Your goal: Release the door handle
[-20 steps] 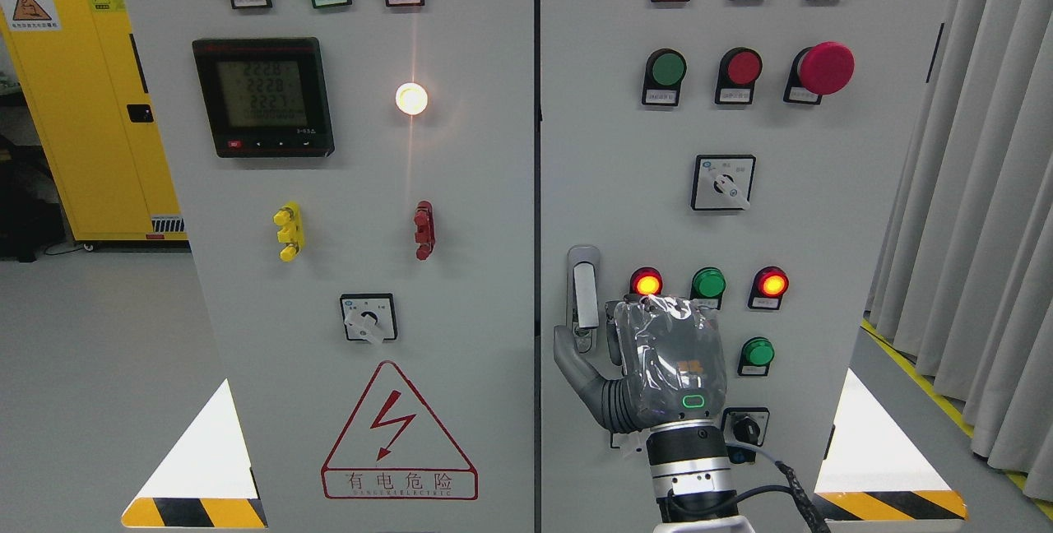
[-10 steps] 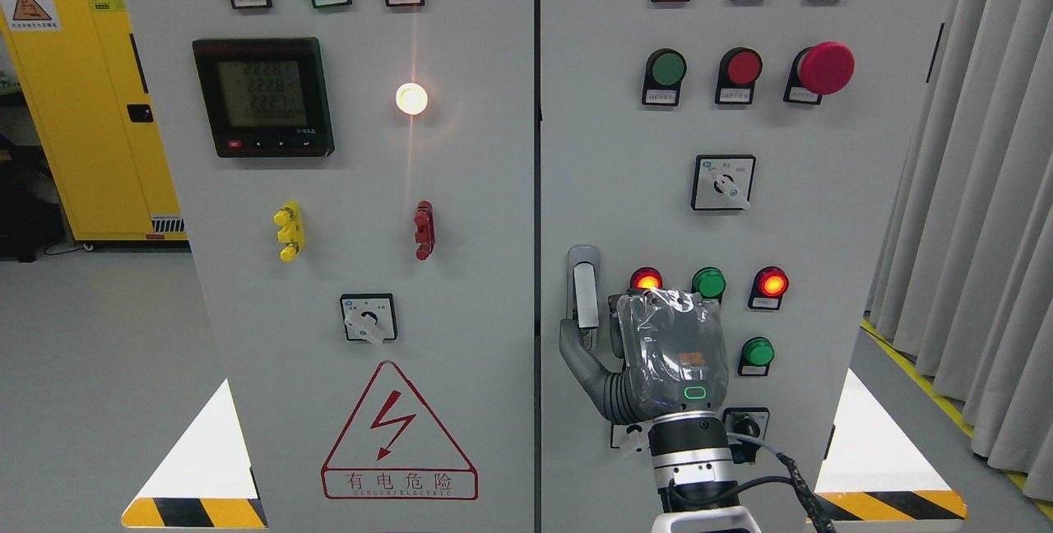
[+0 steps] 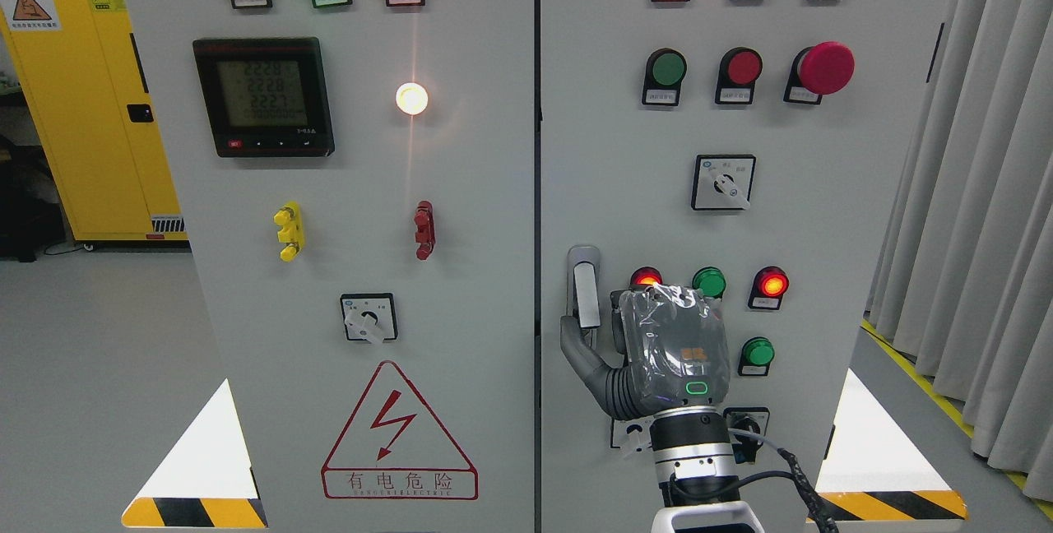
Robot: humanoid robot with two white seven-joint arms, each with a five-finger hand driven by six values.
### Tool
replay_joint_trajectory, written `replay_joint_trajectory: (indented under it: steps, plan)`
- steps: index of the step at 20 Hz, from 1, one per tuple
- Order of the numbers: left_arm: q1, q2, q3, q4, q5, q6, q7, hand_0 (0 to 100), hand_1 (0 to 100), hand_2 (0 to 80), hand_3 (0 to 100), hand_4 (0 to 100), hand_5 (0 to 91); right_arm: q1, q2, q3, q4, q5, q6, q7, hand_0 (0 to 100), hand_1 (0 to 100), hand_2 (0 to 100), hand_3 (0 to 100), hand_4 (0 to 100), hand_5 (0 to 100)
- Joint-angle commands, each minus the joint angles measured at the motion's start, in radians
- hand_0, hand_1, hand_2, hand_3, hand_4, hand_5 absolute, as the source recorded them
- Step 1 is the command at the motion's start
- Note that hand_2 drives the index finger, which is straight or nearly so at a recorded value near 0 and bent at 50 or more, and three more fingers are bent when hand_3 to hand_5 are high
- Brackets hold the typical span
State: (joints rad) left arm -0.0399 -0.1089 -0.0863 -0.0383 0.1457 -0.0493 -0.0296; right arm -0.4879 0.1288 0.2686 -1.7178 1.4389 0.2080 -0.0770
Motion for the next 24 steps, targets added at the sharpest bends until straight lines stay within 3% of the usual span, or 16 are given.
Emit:
replay_joint_trajectory:
  steps: [1, 24]
  plan:
    - [0.000, 0.000, 0.000, 0.000, 0.000, -0.003, 0.000, 12, 56, 0.0, 0, 0, 0.0, -0.001, 0.000, -0.003, 0.003, 0.000, 0.007, -0.001, 57, 35, 100, 100, 100, 100]
    - [0.000, 0.000, -0.001, 0.000, 0.000, -0.003, 0.000, 12, 56, 0.0, 0, 0, 0.0, 0.006, 0.000, -0.005, -0.014, 0.000, 0.019, -0.010, 72, 41, 100, 100, 100, 100]
